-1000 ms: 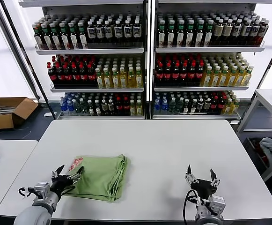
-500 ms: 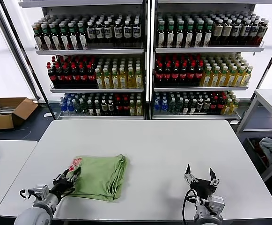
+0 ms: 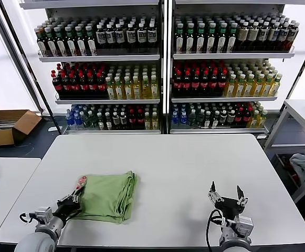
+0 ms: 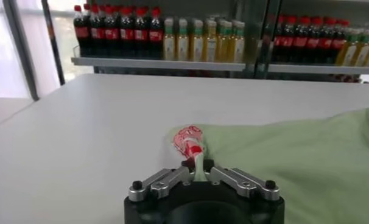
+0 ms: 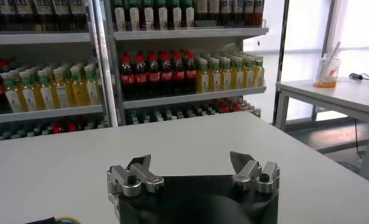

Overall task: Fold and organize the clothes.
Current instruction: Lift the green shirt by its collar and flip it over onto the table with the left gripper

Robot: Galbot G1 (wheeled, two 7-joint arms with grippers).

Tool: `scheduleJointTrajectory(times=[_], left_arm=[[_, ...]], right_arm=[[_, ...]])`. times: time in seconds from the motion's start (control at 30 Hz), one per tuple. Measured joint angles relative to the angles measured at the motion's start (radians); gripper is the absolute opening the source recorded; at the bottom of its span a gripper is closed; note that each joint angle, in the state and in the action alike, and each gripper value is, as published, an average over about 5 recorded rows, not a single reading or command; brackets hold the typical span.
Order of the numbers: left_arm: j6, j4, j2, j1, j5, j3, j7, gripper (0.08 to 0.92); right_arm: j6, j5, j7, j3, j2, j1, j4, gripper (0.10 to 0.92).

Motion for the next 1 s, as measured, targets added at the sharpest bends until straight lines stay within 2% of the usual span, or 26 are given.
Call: scheduleJointTrajectory(times=[0.17,0.47,0.6,0.77,1.0], left_arm=[[-0.013,0.022,0.055,0.002,-0.018,-0.074,-0.019,0.11],[-0.048,0.073,0.237,-0.008,-0.043,-0.253,-0.021,0.11],[-0.061,0.058,0.278,-0.012,-0.026,-0.287,-0.02,0.11],[-0.077,0.006,0.266,0.0,0.026,-0.274,-0.016,0.11],[-0.061,-0.126,0.166,0.0,0.085,-0.129,-0.05,0.11]], right_arm=[[-0.006,0.005,0.002,-0.009,-0.002,0.015,-0.006,0.823],[-0.007,0.005,0.005,-0.019,0.006,0.023,-0.006,0.823],[-0.002,0.004,0.006,-0.015,0.007,0.015,-0.002,0.823],[0.005,0.004,0.005,0.001,0.006,-0.002,0.008,0.823],[0.018,0.001,0.005,0.033,0.01,-0.037,0.016,0.823]])
